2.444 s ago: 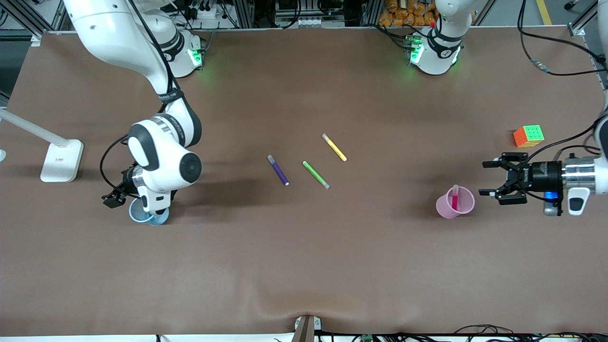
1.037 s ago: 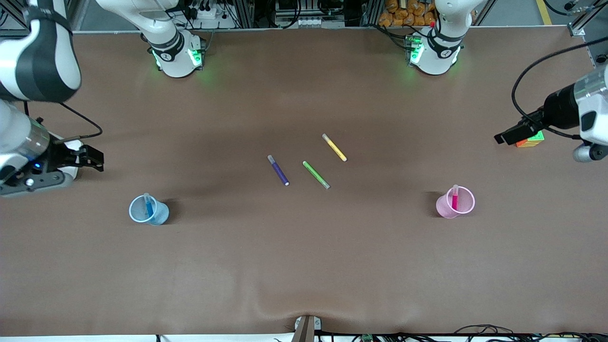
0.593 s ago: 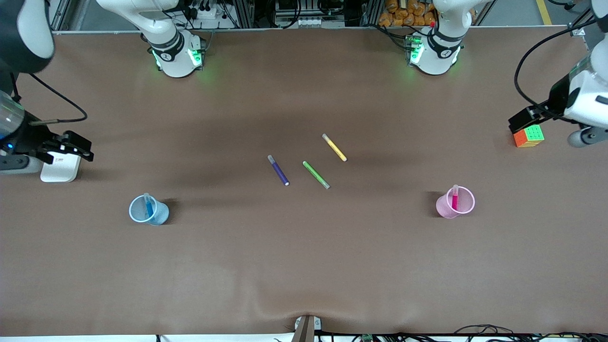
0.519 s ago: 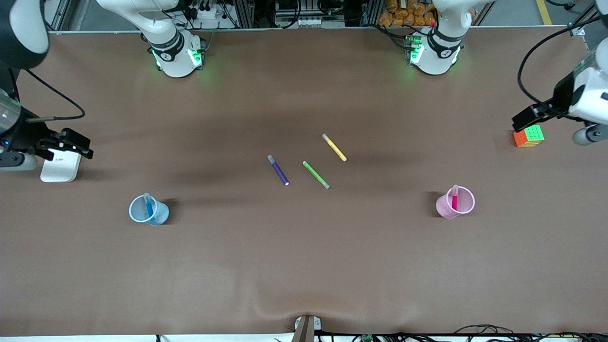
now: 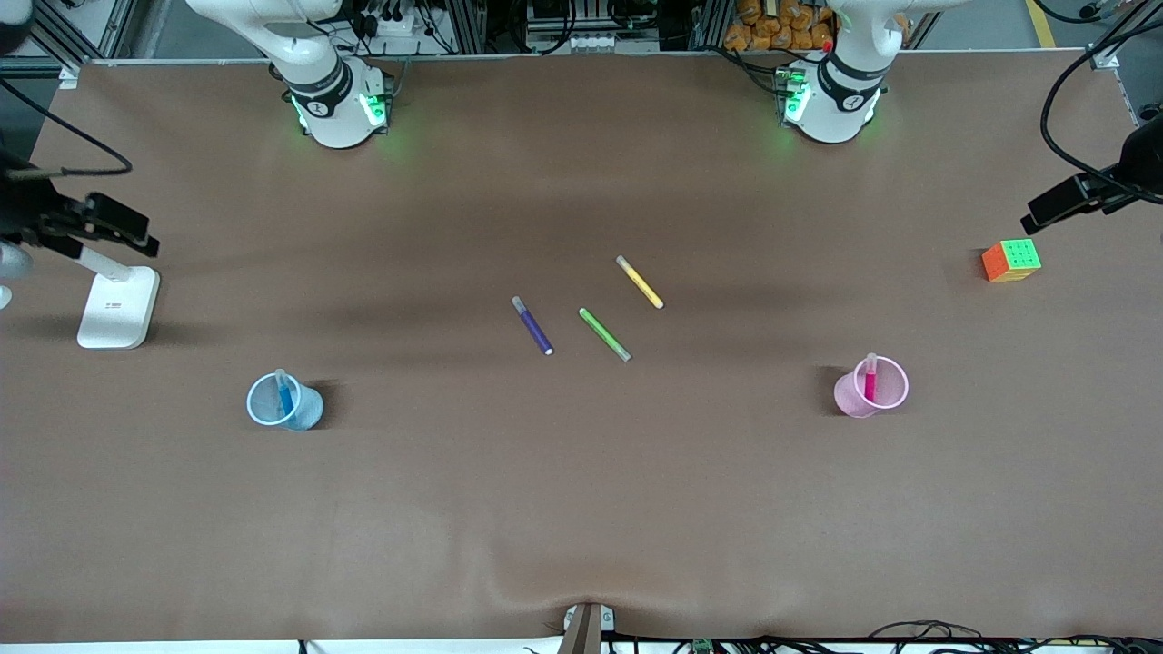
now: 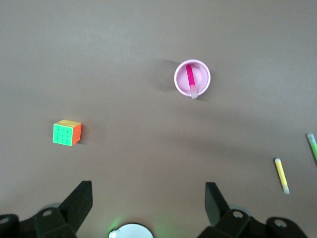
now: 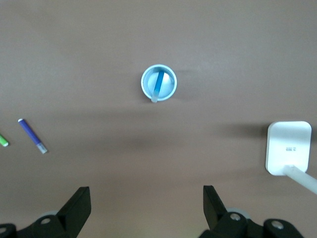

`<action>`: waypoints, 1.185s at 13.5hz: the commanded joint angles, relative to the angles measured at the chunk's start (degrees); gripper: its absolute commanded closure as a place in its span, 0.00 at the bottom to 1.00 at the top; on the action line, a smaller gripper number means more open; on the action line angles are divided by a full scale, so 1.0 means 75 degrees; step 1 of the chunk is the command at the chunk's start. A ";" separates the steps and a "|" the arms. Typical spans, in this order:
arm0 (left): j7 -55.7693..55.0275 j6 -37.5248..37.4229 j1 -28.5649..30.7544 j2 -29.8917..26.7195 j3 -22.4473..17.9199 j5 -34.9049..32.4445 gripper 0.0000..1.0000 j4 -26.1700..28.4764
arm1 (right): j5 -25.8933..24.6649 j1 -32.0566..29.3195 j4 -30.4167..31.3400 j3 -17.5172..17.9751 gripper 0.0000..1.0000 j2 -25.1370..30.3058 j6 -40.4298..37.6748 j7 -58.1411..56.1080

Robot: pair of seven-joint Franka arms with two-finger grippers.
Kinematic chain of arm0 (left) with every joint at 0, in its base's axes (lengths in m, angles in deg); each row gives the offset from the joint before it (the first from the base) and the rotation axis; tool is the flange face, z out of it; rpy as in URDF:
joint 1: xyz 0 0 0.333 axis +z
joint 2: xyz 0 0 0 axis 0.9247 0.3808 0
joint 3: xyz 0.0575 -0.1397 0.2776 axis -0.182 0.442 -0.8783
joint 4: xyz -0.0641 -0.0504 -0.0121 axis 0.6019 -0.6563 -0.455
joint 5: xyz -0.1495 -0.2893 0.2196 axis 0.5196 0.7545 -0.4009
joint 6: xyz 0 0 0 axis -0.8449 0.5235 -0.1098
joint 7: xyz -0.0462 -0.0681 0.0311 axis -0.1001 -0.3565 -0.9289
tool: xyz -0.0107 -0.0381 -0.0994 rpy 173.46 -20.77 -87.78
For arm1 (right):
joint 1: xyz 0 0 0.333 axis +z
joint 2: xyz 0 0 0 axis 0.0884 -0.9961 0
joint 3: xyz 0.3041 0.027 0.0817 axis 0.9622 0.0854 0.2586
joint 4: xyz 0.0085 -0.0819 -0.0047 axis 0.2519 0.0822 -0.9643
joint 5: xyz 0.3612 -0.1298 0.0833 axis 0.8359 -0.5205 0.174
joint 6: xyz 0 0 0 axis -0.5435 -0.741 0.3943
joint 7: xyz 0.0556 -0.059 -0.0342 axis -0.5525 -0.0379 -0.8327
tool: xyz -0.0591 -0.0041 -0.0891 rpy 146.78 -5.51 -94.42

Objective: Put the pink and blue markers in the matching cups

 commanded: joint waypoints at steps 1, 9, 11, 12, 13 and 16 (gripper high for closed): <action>0.0124 0.0022 -0.0350 -0.0729 -0.0089 0.0077 0.00 0.0757 | -0.0007 -0.0199 -0.0009 0.0196 0.00 0.0377 -0.0323 0.0095; 0.0533 0.0058 -0.0327 -0.0884 -0.0019 0.0077 0.00 0.0818 | -0.0182 -0.0105 -0.0009 0.0208 0.00 0.0389 -0.0488 0.0610; 0.0581 0.0046 -0.0327 -0.0825 -0.0019 0.0065 0.00 0.0725 | -0.0218 -0.0105 -0.0009 0.0219 0.00 0.0389 -0.0476 0.0610; 0.0616 0.0034 -0.0293 -0.0813 -0.0019 0.0065 0.00 0.0689 | -0.0218 -0.0105 -0.0009 0.0231 0.00 0.0389 -0.0476 0.0610; 0.0640 0.0034 -0.0304 -0.0802 -0.0019 0.0065 0.00 0.0677 | -0.0218 -0.0105 0.0003 0.0219 0.00 0.0366 -0.0465 0.0610; 0.0628 -0.0059 -0.0339 -0.0696 -0.0019 0.0054 0.00 0.0502 | -0.0230 -0.0117 0.0003 0.0208 0.00 0.0366 -0.0488 0.0598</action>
